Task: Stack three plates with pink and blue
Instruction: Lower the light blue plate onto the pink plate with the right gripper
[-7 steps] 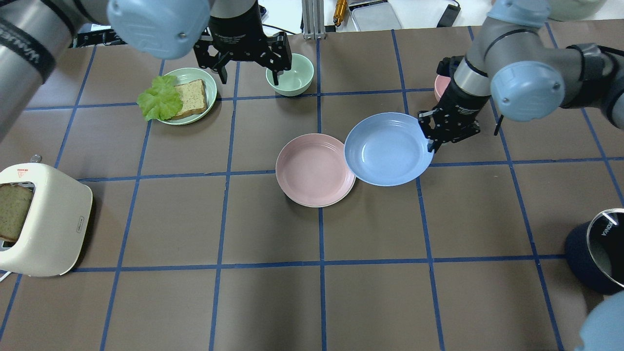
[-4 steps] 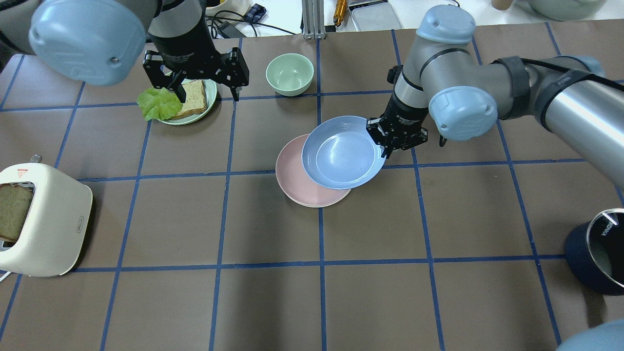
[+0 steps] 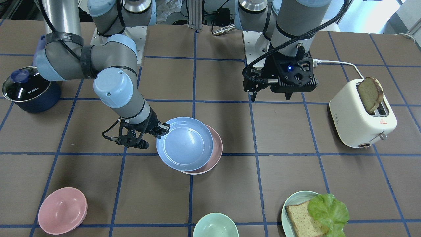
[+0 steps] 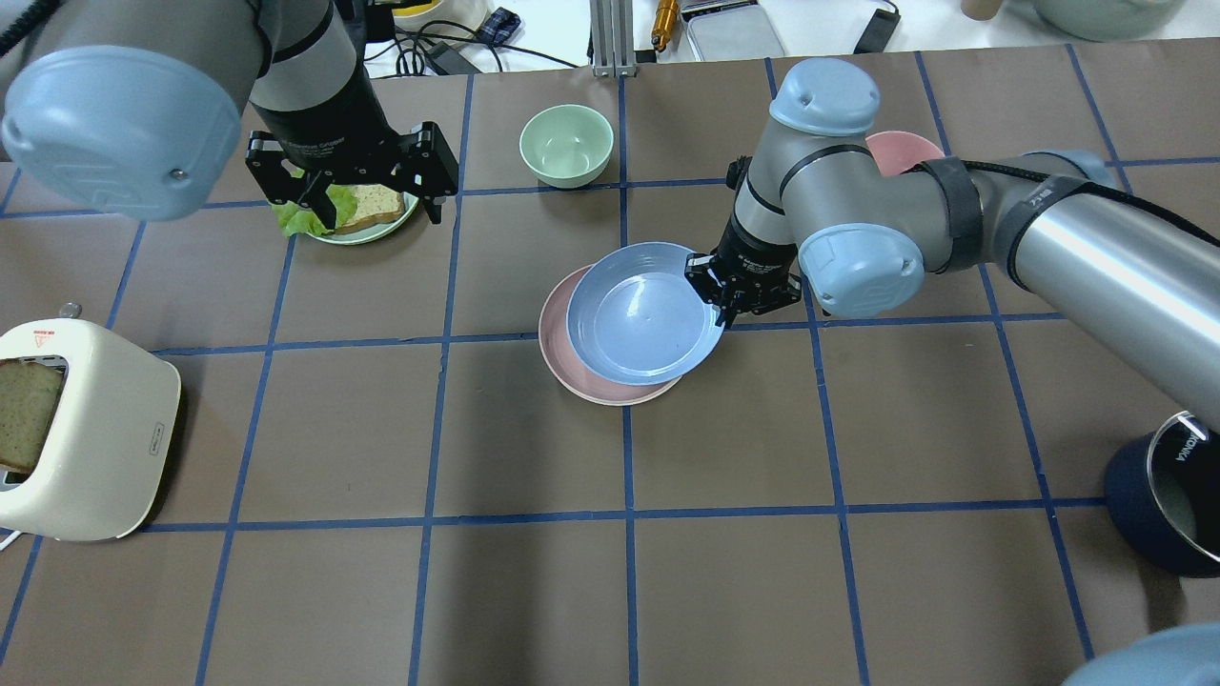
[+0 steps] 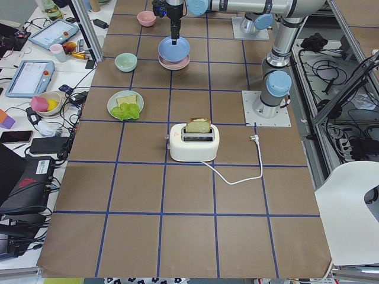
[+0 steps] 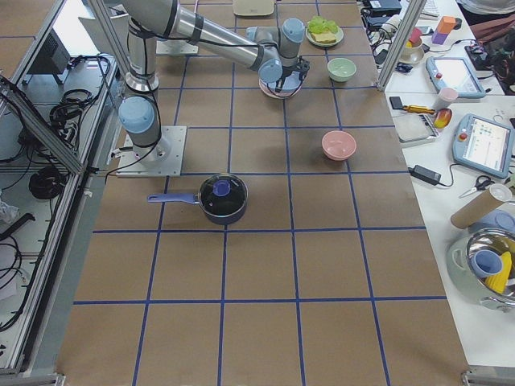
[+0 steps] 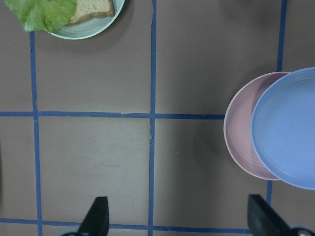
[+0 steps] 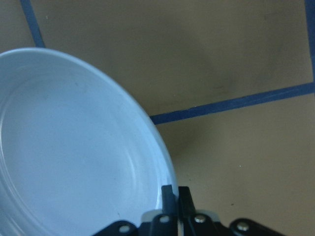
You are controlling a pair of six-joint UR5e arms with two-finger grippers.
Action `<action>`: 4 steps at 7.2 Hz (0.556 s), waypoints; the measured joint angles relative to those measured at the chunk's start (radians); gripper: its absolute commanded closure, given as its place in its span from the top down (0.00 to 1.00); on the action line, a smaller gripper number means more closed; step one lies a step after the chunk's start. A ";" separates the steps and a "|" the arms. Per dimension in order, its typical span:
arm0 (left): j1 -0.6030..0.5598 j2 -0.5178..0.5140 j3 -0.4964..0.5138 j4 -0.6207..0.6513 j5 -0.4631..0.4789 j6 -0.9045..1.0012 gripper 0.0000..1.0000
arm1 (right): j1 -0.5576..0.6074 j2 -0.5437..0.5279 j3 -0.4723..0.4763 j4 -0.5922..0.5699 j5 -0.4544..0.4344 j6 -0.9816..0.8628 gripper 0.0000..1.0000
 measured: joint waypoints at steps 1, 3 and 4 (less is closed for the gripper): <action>0.001 0.001 -0.001 0.001 0.000 0.000 1.00 | 0.000 0.001 0.007 -0.004 0.023 0.032 0.24; 0.002 0.002 -0.002 0.001 0.000 0.001 1.00 | 0.002 0.004 0.011 -0.005 0.032 0.049 0.73; 0.002 0.002 -0.001 0.002 0.001 0.000 1.00 | 0.002 0.006 0.009 -0.006 0.027 0.045 0.90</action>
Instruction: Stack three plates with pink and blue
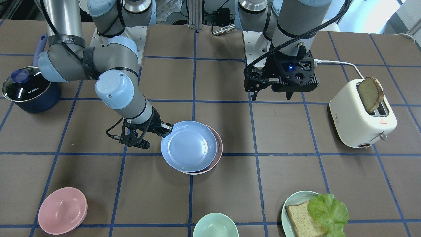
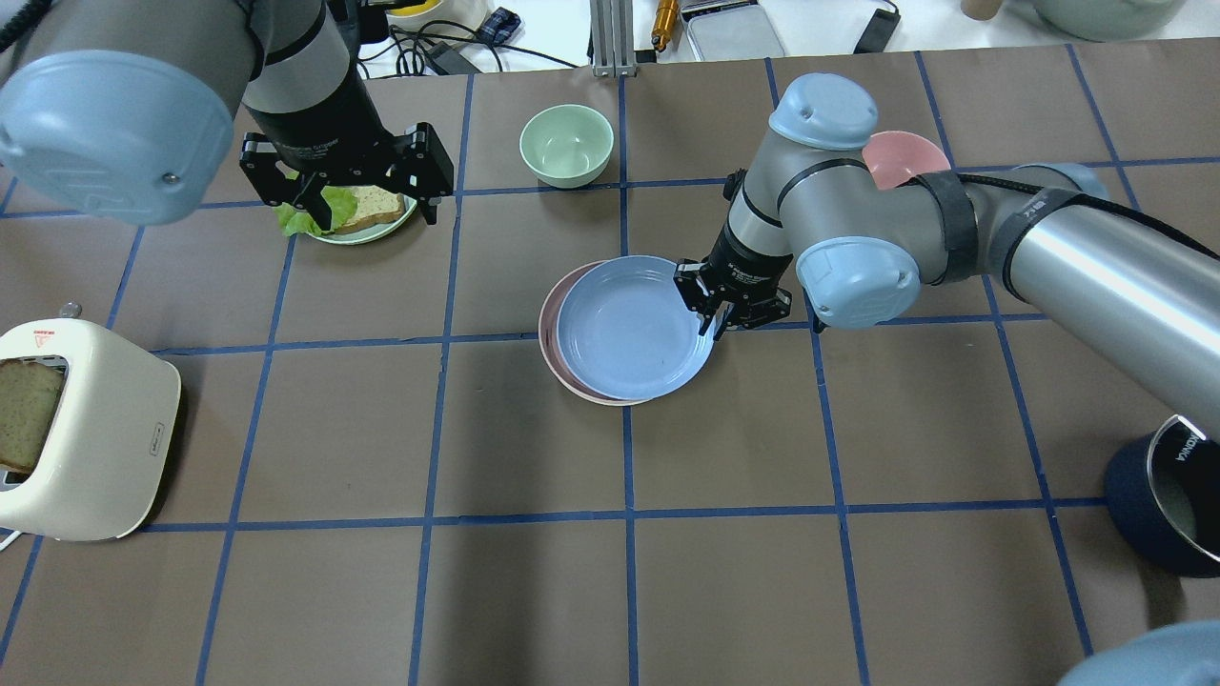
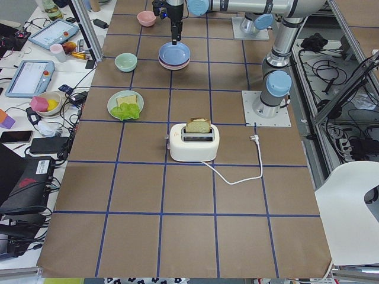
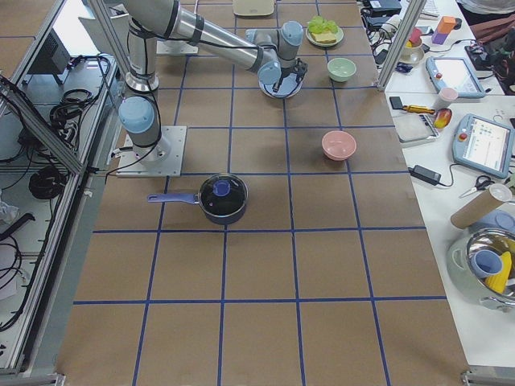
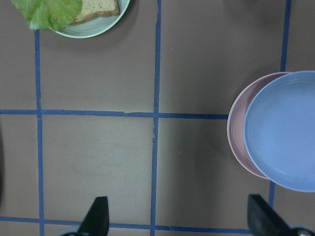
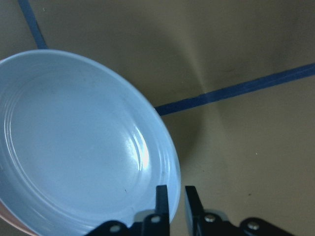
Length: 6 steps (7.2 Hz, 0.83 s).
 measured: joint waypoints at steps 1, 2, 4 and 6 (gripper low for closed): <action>0.000 0.000 0.001 0.002 0.001 0.000 1.00 | -0.003 0.001 -0.008 -0.007 -0.002 -0.002 1.00; 0.000 0.001 0.002 0.003 0.001 -0.001 1.00 | -0.012 0.001 -0.027 -0.017 -0.005 -0.008 1.00; 0.001 0.001 0.004 0.004 0.000 -0.002 1.00 | -0.060 -0.005 -0.116 0.037 -0.032 -0.087 1.00; 0.001 0.002 0.004 0.003 0.000 -0.001 1.00 | -0.114 -0.058 -0.219 0.181 -0.103 -0.280 1.00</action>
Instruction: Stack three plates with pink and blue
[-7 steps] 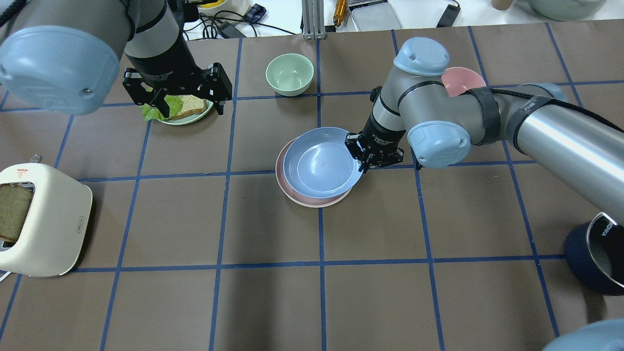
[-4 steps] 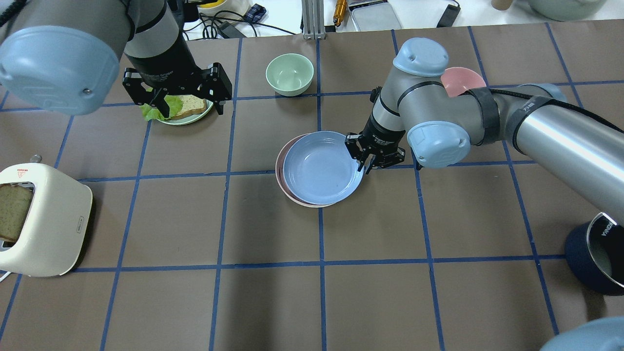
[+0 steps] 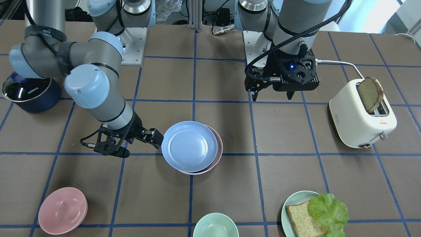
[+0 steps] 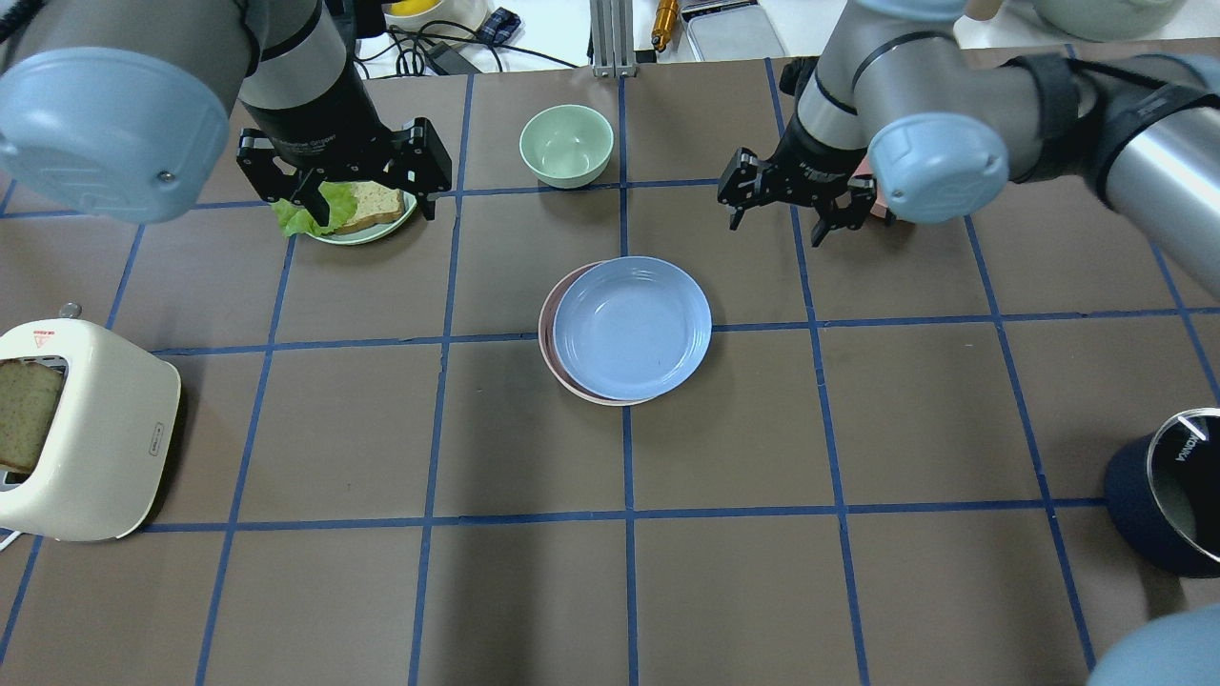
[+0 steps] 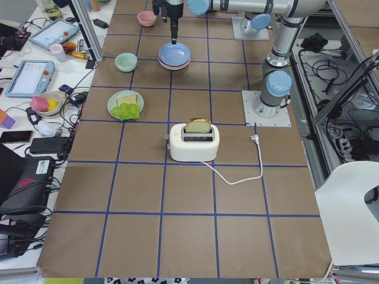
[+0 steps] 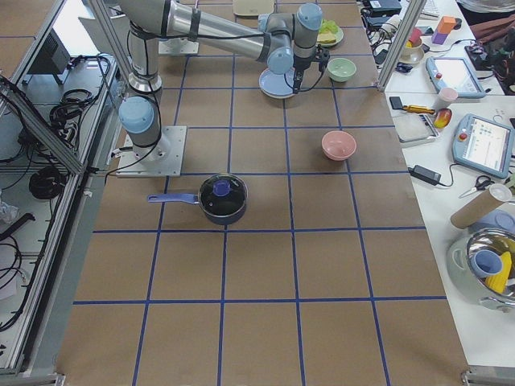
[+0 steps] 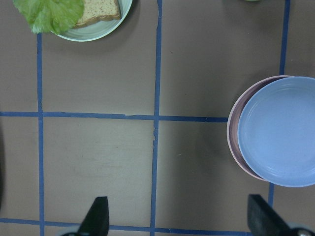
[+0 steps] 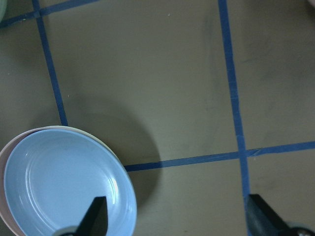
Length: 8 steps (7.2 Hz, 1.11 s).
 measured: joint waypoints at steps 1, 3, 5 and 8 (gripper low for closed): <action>0.000 0.000 0.000 0.000 0.000 0.000 1.00 | -0.010 -0.062 -0.025 0.075 -0.058 -0.102 1.00; 0.000 0.001 -0.001 -0.001 0.000 0.001 1.00 | -0.015 -0.196 -0.038 0.198 -0.114 -0.218 1.00; 0.001 0.001 -0.001 -0.001 0.000 0.012 1.00 | -0.025 -0.237 -0.040 0.246 -0.125 -0.337 1.00; 0.023 0.000 0.004 -0.001 -0.006 0.039 1.00 | -0.033 -0.262 -0.040 0.261 -0.130 -0.312 1.00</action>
